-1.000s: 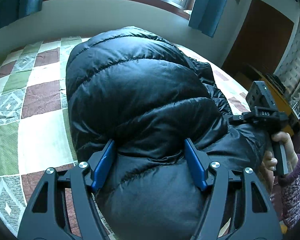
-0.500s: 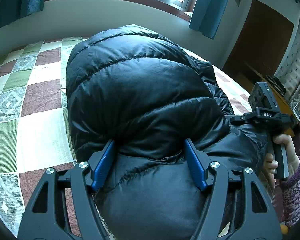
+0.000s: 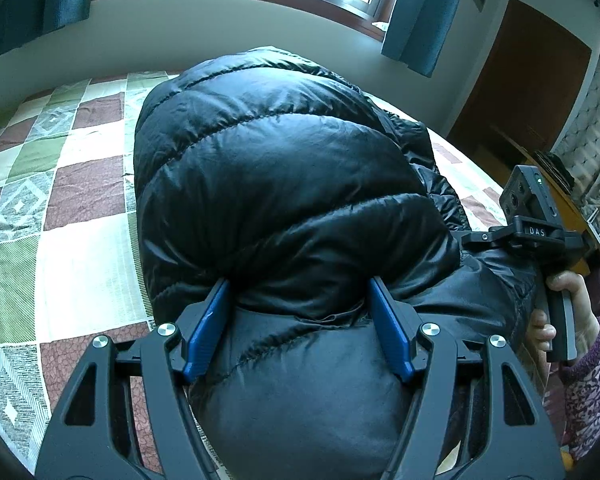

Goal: Fold large clothes

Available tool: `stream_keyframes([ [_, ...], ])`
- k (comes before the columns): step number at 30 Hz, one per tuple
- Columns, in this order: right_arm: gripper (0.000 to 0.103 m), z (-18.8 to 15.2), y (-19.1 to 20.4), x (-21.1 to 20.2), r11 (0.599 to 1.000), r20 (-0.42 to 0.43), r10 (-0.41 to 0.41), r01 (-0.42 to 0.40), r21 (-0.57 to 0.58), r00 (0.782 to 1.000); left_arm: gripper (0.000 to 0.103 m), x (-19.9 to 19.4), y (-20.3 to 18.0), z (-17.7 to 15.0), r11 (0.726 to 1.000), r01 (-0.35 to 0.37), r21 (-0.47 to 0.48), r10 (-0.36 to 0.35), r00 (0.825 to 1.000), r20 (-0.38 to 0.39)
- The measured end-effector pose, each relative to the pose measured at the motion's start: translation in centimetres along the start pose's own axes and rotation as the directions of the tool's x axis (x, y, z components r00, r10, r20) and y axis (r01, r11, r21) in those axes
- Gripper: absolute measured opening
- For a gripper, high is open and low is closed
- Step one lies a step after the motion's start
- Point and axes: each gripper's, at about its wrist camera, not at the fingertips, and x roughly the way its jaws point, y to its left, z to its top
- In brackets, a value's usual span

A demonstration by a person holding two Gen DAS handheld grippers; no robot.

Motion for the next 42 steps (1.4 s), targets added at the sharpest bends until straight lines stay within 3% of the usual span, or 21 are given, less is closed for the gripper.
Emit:
stream_keyframes([
  [14, 0.082, 0.0, 0.0, 0.0, 1.000, 0.009, 0.016, -0.016, -0.013, 1.000, 0.070, -0.9, -0.4, 0.4, 1.000, -0.021, 0.001, 0.021, 1.000, -0.018],
  [23, 0.086, 0.6, -0.1, -0.1, 0.999, 0.013, 0.032, -0.032, -0.032, 0.999, 0.084, -4.1, 2.6, 1.9, 0.992, -0.019, -0.124, 0.024, 0.999, 0.046],
  [26, 0.087, 1.2, -0.1, 0.2, 0.999, 0.013, 0.035, -0.035, -0.037, 0.999, 0.086, -3.5, 3.7, 2.2, 0.990, -0.041, -0.137, 0.046, 0.998, 0.034],
  [30, 0.087, 2.0, 0.0, 0.8, 0.998, 0.015, 0.046, -0.045, -0.039, 0.999, 0.089, -1.7, 4.7, 2.3, 0.987, -0.006, -0.159, 0.007, 1.000, 0.002],
  [38, 0.088, 3.4, -0.3, 1.4, 0.992, -0.016, 0.110, -0.111, -0.056, 0.994, 0.093, -0.3, 4.4, 2.5, 0.986, 0.028, -0.163, -0.028, 1.000, 0.007],
  [42, 0.088, 4.7, -1.2, -0.7, 0.982, 0.014, 0.187, -0.187, 0.021, 0.982, 0.093, -0.5, 3.7, 2.5, 0.993, 0.016, -0.118, -0.014, 1.000, 0.013],
])
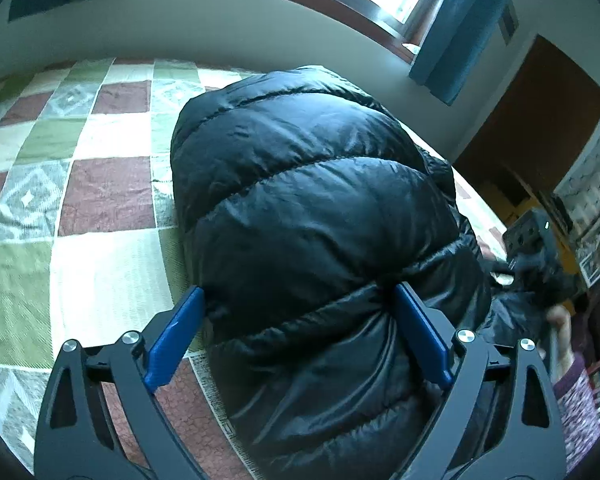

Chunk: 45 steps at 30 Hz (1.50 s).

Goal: Fold large clothes

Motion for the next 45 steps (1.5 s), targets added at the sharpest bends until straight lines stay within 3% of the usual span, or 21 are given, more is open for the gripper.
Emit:
stream_keyframes([
  [2, 0.088, 1.0, -0.2, -0.5, 1.000, 0.026, -0.026, 0.026, 0.005, 0.999, 0.093, 0.1, -0.3, 0.2, 0.999, -0.010, 0.037, 0.010, 1.000, 0.004],
  [5, 0.088, 1.8, -0.6, 0.7, 0.996, -0.008, -0.084, 0.084, 0.003, 0.996, 0.093, 0.4, -0.4, 0.6, 0.999, -0.008, 0.046, 0.008, 1.000, 0.000],
  [8, 0.088, 2.1, -0.5, 2.7, 0.999, -0.067, -0.033, 0.032, -0.015, 0.997, 0.094, 0.6, -0.4, 0.8, 0.999, -0.007, 0.048, 0.007, 1.000, 0.000],
  [15, 0.088, 2.6, 0.5, 4.8, 0.996, -0.085, -0.044, 0.037, -0.080, 0.995, 0.096, 1.1, -0.6, 0.7, 0.999, -0.012, 0.047, 0.012, 1.000, 0.005],
  [17, 0.085, 2.7, 0.8, 5.3, 0.995, -0.088, -0.052, 0.044, -0.090, 0.995, 0.096, 1.1, -0.5, 0.6, 0.999, -0.013, 0.049, 0.012, 1.000, 0.011],
  [21, 0.066, 2.4, 0.4, 6.0, 0.998, -0.113, 0.029, -0.035, -0.059, 0.993, 0.096, 1.0, 0.0, 0.6, 0.999, -0.013, 0.032, 0.013, 1.000, 0.017],
  [24, 0.063, 2.9, 0.8, 7.2, 0.995, -0.115, 0.071, -0.078, -0.056, 0.991, 0.096, 0.6, 0.8, 0.7, 1.000, -0.020, 0.016, 0.020, 0.999, 0.025],
  [34, 0.063, 5.7, 2.3, 13.5, 0.982, -0.173, 0.163, -0.177, -0.064, 0.971, 0.096, -1.4, 6.8, 1.9, 0.994, -0.091, -0.054, 0.094, 0.994, 0.054],
  [45, 0.063, 9.1, 3.4, 19.4, 0.970, -0.257, 0.202, -0.229, -0.081, 0.945, 0.096, -4.2, 13.7, 2.4, 0.977, -0.167, -0.132, 0.178, 0.981, 0.081],
])
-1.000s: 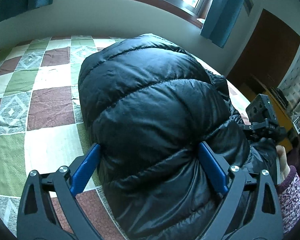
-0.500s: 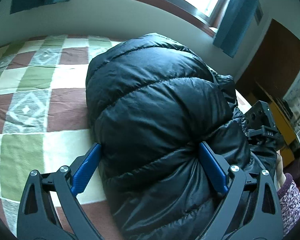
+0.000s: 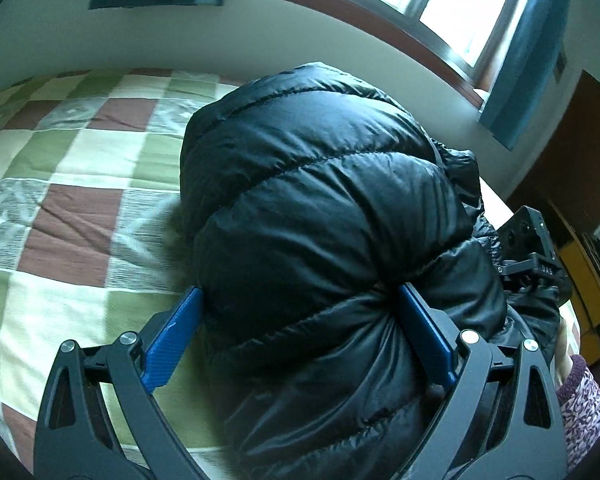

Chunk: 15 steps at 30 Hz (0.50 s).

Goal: Fold large clothes

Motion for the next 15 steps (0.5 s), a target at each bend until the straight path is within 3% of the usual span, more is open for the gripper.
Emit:
stream_keyframes([
  [5, 0.063, 1.8, -2.7, -1.0, 1.000, -0.019, 0.017, -0.017, -0.006, 1.000, 0.096, -0.5, 2.0, 0.5, 1.000, -0.023, -0.016, 0.023, 1.000, 0.009],
  [9, 0.063, 0.8, -5.0, -1.9, 1.000, -0.020, 0.016, -0.016, -0.006, 1.000, 0.096, -0.5, 2.8, 0.5, 1.000, -0.020, -0.024, 0.021, 1.000, 0.009],
  [15, 0.065, -0.9, -4.1, -3.9, 0.999, 0.013, -0.032, 0.032, 0.002, 0.999, 0.096, -0.6, 2.4, 0.4, 1.000, -0.025, -0.001, 0.025, 1.000, 0.009],
])
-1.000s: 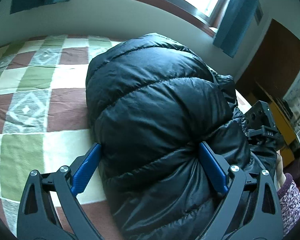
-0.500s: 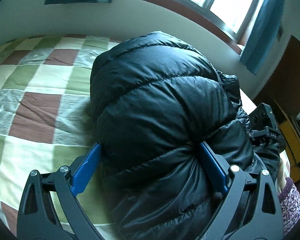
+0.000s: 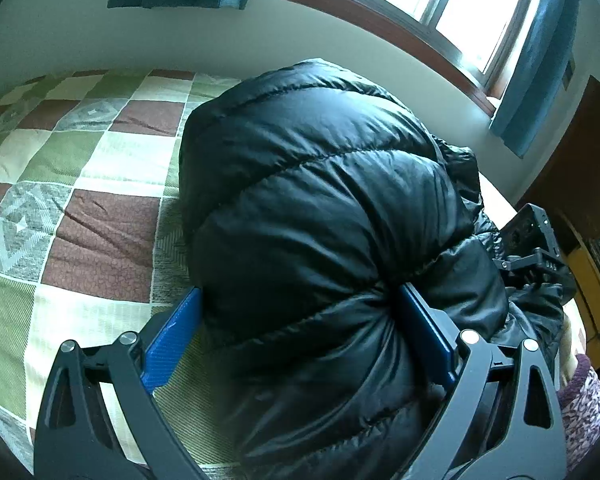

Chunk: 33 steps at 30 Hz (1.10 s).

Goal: Fold large clothes

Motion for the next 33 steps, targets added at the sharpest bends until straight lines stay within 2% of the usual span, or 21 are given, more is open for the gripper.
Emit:
stream_keyframes([
  [5, 0.074, -1.4, 0.4, -3.6, 0.993, 0.041, -0.117, 0.118, -0.023, 0.992, 0.096, -0.5, -0.6, -0.1, 1.000, 0.000, 0.020, 0.000, 1.000, -0.004],
  [12, 0.074, -3.7, 1.5, -9.3, 0.970, 0.100, -0.229, 0.236, -0.054, 0.968, 0.096, -1.7, -1.0, -0.7, 0.999, 0.004, 0.038, -0.003, 1.000, -0.004],
  [14, 0.075, -4.5, 1.9, -10.5, 0.968, 0.110, -0.238, 0.245, -0.054, 0.965, 0.096, -2.1, -1.1, -0.9, 0.999, 0.008, 0.037, -0.008, 1.000, -0.003],
  [20, 0.075, -8.2, 3.5, -10.3, 0.959, 0.086, -0.271, 0.277, -0.064, 0.959, 0.096, -2.7, -2.0, -1.7, 0.998, 0.015, 0.063, -0.014, 1.000, -0.009],
  [23, 0.075, -8.8, 2.2, -11.0, 0.940, 0.085, -0.333, 0.337, -0.052, 0.939, 0.096, -2.2, -2.2, -1.8, 0.997, -0.001, 0.073, 0.002, 1.000, -0.016],
  [33, 0.074, -8.4, -0.6, -10.7, 0.941, 0.101, -0.338, 0.339, 0.006, 0.936, 0.096, -0.2, -3.1, -0.7, 0.996, -0.032, 0.082, 0.035, 0.999, -0.028],
])
